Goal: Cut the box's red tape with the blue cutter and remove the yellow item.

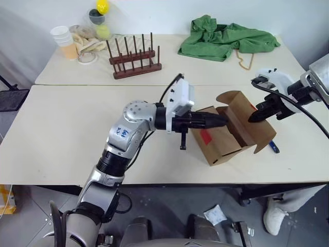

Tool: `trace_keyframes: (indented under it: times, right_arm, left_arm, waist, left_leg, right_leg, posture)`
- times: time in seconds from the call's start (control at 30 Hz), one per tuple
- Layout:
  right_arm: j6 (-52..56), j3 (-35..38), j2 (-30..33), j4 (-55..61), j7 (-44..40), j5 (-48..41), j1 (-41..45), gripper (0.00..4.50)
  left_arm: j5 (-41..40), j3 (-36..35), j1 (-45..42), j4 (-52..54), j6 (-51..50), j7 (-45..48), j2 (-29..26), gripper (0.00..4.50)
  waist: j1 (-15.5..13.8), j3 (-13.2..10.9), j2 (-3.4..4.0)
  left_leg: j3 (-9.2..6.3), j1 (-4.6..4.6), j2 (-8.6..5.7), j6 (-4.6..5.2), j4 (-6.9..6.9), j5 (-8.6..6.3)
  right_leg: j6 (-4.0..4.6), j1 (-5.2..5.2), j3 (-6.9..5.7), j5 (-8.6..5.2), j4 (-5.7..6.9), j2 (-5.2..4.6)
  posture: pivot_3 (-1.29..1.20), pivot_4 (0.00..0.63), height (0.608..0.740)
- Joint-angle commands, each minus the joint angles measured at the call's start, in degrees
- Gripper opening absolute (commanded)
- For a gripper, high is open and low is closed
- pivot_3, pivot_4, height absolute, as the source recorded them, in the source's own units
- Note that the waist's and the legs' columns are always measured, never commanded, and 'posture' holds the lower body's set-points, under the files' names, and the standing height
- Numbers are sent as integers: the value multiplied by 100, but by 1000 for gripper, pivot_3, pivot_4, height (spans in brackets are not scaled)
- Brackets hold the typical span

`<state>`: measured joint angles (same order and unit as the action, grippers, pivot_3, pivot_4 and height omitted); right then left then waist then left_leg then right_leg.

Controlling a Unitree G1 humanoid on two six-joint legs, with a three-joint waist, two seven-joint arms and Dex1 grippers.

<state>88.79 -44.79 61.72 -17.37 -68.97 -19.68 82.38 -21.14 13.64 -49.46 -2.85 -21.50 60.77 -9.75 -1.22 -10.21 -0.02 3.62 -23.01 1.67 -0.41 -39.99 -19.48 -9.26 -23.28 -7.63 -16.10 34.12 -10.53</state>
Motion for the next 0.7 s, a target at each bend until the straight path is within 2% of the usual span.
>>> trace_keyframes:
  times: [0.03, 0.1, 0.37, 0.7]
  right_arm:
    - [-6, 235, -18, 15, 103, 12, -13, 30]
    - [-6, 290, -47, -1, 166, 9, -52, 30]
    - [88, 511, -95, 82, 333, -82, -237, 30]
    - [14, 703, 22, 67, 454, -114, -438, 30]
  left_arm:
    - [217, 275, -232, -120, 141, 21, 104, 0]
    - [401, 559, -170, -231, 183, 166, 67, 0]
    - [992, 897, -184, -1034, 468, -257, 465, 0]
    - [1306, 1113, 257, -520, -142, -113, -244, 0]
  waist:
    - [-4, 0, 0]
    - [-6, 0, 0]
    - [-11, 0, 0]
    - [-4, 2, 3]
  left_leg:
    - [0, -8, 0, 0, -4, 0]
    - [1, -12, 0, 0, -6, 0]
    - [4, -17, 0, 0, -6, 0]
    - [4, -14, 1, 0, -6, 0]
  right_leg:
    - [0, -8, 1, 0, 4, 0]
    - [0, -12, 2, 0, 9, 0]
    - [0, -20, 3, 0, 9, 0]
    - [0, -21, 4, 0, 16, 0]
  posture:
    - [0, 150, 740]
    - [0, 150, 740]
    - [0, 150, 740]
    - [0, 150, 740]
